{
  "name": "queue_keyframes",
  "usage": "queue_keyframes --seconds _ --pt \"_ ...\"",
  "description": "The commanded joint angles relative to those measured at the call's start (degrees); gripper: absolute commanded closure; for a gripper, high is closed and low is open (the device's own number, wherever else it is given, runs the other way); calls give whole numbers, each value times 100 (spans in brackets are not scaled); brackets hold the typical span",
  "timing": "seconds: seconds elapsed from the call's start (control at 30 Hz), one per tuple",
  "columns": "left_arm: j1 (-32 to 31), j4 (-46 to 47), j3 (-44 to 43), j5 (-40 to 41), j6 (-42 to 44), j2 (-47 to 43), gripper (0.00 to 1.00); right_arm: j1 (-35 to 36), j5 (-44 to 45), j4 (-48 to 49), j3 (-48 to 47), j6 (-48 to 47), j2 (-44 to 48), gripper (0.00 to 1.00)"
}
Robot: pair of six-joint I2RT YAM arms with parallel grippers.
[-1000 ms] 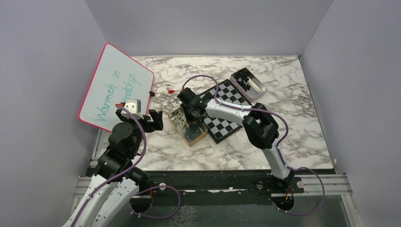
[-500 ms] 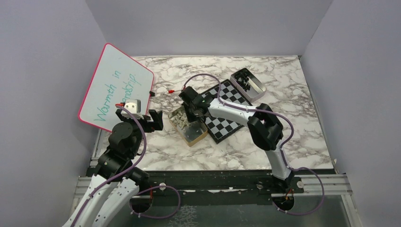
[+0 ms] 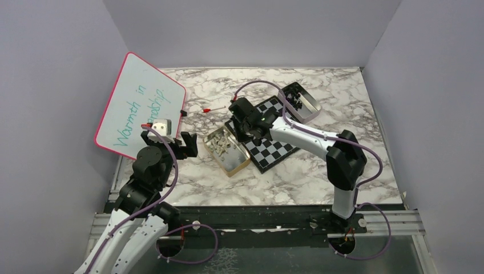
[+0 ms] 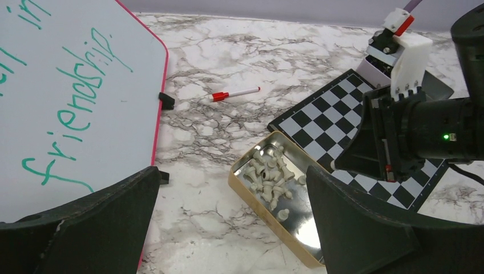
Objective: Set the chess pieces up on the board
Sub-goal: Place the chess piece on the chessboard.
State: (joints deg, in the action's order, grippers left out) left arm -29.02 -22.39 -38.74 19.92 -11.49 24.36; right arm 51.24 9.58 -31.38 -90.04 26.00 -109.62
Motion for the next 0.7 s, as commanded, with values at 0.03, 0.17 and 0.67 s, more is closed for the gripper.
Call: queue_keyframes --seconds 0.03,0.17,0.67 --pt "-31 127 33 -209 30 157 1 -453 361 -122 556 -80 538 87" --pt "-32 124 24 -260 50 242 1 -846 531 -263 830 -119 787 87" --pt "-30 144 33 -323 50 271 1 -2219 657 -99 1946 -89 1425 87"
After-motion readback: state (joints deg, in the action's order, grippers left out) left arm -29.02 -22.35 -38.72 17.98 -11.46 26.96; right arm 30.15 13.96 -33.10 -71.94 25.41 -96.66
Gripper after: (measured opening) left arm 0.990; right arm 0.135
